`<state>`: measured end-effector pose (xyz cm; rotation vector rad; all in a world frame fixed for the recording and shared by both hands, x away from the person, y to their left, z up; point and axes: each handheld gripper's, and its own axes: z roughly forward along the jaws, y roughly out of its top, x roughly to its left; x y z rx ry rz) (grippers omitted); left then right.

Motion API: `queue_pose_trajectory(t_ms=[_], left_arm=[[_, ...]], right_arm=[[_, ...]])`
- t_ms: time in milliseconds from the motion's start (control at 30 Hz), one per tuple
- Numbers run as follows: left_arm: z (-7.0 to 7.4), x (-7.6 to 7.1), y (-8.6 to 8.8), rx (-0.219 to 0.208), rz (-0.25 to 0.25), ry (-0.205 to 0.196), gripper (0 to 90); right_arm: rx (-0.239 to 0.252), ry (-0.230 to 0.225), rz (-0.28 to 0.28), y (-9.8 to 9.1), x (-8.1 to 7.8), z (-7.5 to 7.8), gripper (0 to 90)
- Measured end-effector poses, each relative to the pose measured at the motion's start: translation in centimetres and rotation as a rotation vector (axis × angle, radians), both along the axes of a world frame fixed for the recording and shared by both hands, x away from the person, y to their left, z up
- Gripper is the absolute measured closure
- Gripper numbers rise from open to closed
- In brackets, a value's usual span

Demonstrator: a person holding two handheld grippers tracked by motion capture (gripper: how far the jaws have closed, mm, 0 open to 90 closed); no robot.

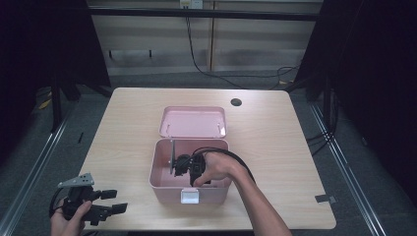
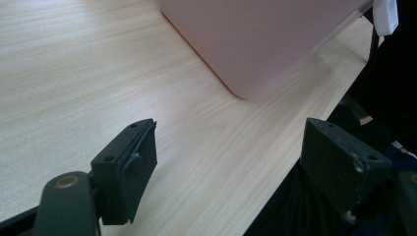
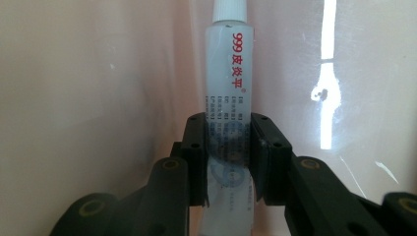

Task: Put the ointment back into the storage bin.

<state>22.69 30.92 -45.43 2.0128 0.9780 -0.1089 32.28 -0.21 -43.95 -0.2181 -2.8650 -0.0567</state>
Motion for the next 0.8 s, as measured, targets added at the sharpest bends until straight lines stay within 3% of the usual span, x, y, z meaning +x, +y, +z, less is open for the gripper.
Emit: queue_pose_trajectory(t_ms=[367,433,800], left_arm=[[0.01,0.01,0.07,-0.001,-0.003,0.001,21.5],[0.0,-0.01,0.03,0.002,0.0,0.0,21.5],[0.01,-0.01,0.03,0.002,0.0,0.0,21.5]], right_arm=[[0.003,0.016,-0.022,-0.17,0.3,-0.08,70.0],[-0.012,0.005,-0.016,-0.15,0.27,-0.04,70.1],[0.005,-0.009,-0.026,-0.47,0.19,0.66,69.2]])
